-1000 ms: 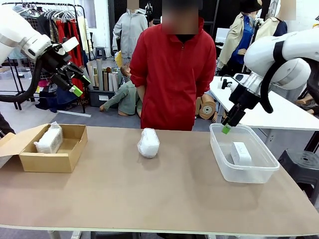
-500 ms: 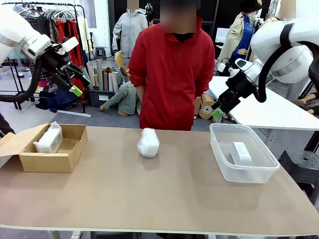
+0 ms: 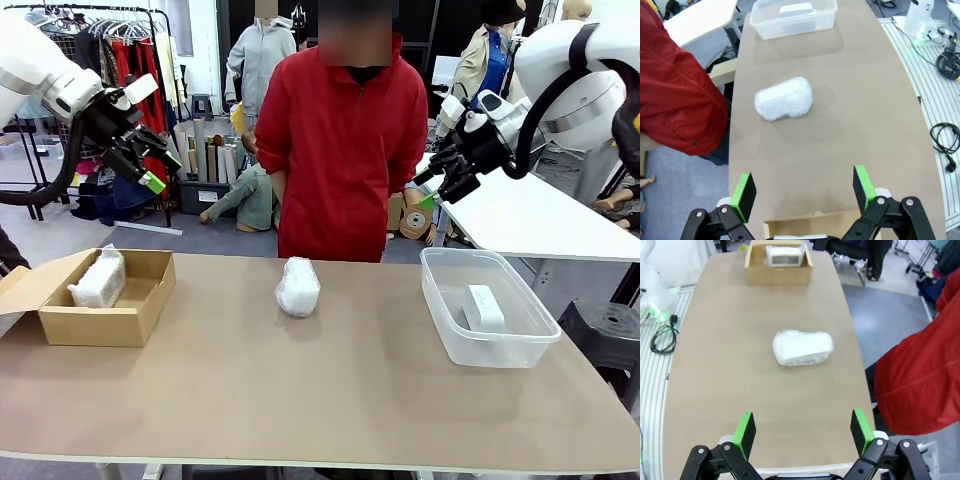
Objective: Separate and place wrapped and unwrapped clocks.
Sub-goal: Pick up the Digital clock indicated by the person.
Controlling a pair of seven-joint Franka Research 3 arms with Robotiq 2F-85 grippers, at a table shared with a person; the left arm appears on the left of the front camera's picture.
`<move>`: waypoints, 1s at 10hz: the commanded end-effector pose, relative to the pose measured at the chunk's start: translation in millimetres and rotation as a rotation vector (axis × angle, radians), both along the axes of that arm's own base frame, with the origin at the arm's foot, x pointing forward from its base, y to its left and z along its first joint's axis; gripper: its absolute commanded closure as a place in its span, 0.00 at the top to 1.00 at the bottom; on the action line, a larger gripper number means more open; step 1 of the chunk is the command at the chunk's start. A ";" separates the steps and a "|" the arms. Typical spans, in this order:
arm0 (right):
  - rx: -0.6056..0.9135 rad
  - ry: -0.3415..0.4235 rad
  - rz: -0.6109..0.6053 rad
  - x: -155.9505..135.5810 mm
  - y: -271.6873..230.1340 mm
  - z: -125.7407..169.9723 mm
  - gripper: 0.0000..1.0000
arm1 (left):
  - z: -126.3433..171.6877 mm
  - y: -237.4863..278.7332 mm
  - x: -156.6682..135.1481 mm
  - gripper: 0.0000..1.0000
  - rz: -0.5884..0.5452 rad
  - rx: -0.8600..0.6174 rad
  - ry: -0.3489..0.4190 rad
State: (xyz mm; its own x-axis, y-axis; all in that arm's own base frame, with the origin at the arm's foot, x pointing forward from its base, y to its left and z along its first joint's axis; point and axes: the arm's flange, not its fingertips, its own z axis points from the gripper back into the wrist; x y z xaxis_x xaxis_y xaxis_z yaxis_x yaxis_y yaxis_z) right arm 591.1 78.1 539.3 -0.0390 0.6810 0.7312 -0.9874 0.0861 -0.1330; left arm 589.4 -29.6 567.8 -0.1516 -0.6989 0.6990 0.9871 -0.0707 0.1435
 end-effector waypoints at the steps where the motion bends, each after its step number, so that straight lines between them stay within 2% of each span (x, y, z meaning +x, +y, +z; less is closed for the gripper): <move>1: 0.044 -0.033 0.072 15.1 -11.8 -8.5 1.00 | 0.8 0.6 -1.6 1.00 -0.001 -0.001 -0.002; 6: 0.033 0.003 0.092 19.0 -23.7 -22.3 1.00 | 0.8 0.6 -1.6 1.00 -0.001 -0.001 -0.002; 7: -0.003 0.075 0.033 21.4 -25.3 -19.0 1.00 | 0.8 0.6 -1.6 1.00 -0.001 -0.001 -0.002; 8: 0.019 0.020 0.073 15.9 -20.3 -25.5 1.00 | 0.8 0.6 -1.6 1.00 -0.001 -0.001 -0.002; 10: 0.019 0.020 0.073 15.9 -20.3 -25.5 1.00 | 0.8 0.6 -1.6 1.00 -0.001 -0.001 -0.002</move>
